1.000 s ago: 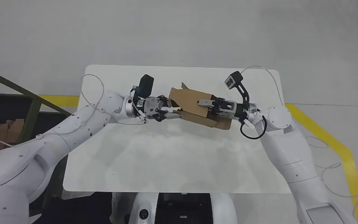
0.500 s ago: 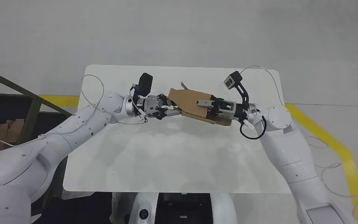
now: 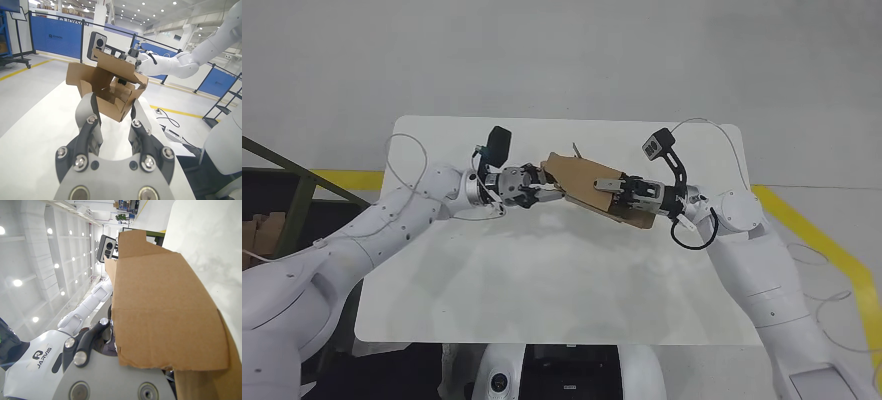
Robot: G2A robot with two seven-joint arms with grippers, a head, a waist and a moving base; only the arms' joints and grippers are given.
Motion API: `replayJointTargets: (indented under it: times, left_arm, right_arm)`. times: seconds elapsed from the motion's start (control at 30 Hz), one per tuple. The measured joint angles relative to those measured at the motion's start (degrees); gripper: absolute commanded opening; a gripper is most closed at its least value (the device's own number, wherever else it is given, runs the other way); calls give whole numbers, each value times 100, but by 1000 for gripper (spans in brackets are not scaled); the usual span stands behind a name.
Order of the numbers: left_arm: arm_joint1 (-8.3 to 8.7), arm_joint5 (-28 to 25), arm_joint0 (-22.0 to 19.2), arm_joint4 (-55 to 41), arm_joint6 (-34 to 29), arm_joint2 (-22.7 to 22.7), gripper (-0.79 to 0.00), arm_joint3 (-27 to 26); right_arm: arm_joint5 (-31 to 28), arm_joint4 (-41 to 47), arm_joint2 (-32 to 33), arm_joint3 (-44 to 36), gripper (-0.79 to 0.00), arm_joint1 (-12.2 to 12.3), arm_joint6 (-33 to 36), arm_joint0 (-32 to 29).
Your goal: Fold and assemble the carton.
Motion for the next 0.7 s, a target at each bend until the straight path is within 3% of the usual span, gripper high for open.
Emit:
replayJointTargets:
  times: [0.7]
  left_arm:
    - [96,0,100,-488,0,0,-465,-72]
  right_arm:
    - [2,8,-69,5,-785,-8,3,36]
